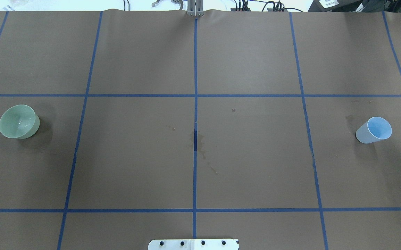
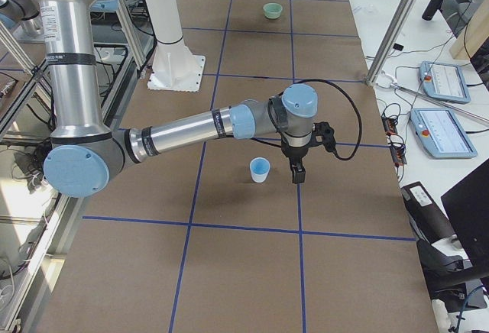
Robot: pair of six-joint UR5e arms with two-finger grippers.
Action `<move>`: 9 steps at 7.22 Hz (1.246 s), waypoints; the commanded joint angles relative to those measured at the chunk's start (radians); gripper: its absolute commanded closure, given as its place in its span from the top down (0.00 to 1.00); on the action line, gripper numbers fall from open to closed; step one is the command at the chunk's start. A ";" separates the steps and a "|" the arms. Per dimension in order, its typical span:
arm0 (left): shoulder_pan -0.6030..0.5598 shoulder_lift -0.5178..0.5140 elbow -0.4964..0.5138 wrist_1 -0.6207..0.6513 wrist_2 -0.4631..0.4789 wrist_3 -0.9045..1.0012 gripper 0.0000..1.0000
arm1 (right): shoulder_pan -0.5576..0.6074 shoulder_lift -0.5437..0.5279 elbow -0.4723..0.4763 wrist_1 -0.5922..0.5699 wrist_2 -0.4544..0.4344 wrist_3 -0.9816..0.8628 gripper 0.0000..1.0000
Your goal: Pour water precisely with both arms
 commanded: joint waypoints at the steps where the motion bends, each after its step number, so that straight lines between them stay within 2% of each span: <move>1: -0.076 0.003 -0.004 0.053 -0.010 0.063 0.99 | 0.008 -0.033 -0.018 0.005 0.009 -0.004 0.99; 2: -0.131 0.018 -0.003 0.090 -0.063 0.115 0.99 | 0.009 -0.045 -0.029 0.006 0.011 -0.005 0.99; 3: -0.156 0.023 -0.003 0.101 -0.074 0.134 0.99 | 0.009 -0.050 -0.031 -0.001 0.011 -0.005 0.99; 5: -0.170 0.027 -0.006 0.181 -0.117 0.134 1.00 | 0.009 -0.049 -0.037 -0.003 0.005 0.004 0.99; 9: -0.173 0.029 -0.018 0.196 -0.103 0.200 1.00 | 0.009 -0.049 -0.047 -0.006 0.011 0.009 0.99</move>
